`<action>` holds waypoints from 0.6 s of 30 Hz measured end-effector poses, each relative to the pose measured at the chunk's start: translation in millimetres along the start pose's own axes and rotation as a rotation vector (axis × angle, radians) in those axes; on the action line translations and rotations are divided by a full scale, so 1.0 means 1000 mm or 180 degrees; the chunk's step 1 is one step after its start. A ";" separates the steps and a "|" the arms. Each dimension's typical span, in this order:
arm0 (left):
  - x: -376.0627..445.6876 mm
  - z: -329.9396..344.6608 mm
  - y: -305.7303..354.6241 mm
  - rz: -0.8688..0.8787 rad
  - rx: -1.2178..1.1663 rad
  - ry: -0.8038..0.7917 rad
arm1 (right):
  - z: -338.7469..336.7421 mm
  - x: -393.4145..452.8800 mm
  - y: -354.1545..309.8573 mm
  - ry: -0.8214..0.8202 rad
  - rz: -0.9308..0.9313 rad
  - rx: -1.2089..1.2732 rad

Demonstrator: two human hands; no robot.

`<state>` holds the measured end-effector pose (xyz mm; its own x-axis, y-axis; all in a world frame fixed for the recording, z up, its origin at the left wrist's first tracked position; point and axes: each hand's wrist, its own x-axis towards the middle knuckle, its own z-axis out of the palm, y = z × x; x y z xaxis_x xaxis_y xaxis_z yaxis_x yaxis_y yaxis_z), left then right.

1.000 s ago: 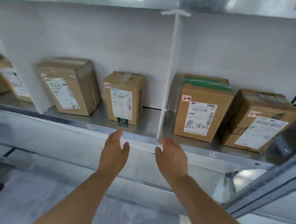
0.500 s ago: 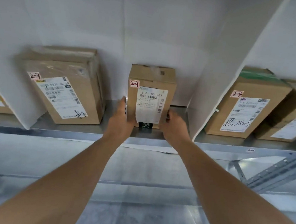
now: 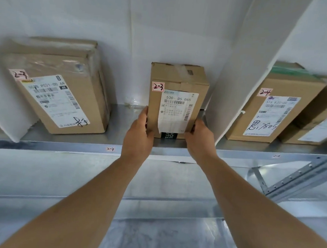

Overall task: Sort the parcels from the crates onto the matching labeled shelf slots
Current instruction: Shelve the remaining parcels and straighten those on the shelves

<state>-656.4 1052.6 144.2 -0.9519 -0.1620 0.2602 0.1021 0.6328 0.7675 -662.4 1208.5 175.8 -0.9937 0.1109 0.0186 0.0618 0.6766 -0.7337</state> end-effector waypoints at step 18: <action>-0.054 -0.166 -0.079 -0.0647 0.0296 0.1057 | 0.069 -0.066 -0.080 -0.0245 -0.1012 -0.0380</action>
<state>-565.1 885.6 167.5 -0.8031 -0.5173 0.2955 -0.1198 0.6261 0.7705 -608.6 1096.5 186.8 -0.9689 -0.1713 0.1788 -0.2459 0.7493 -0.6148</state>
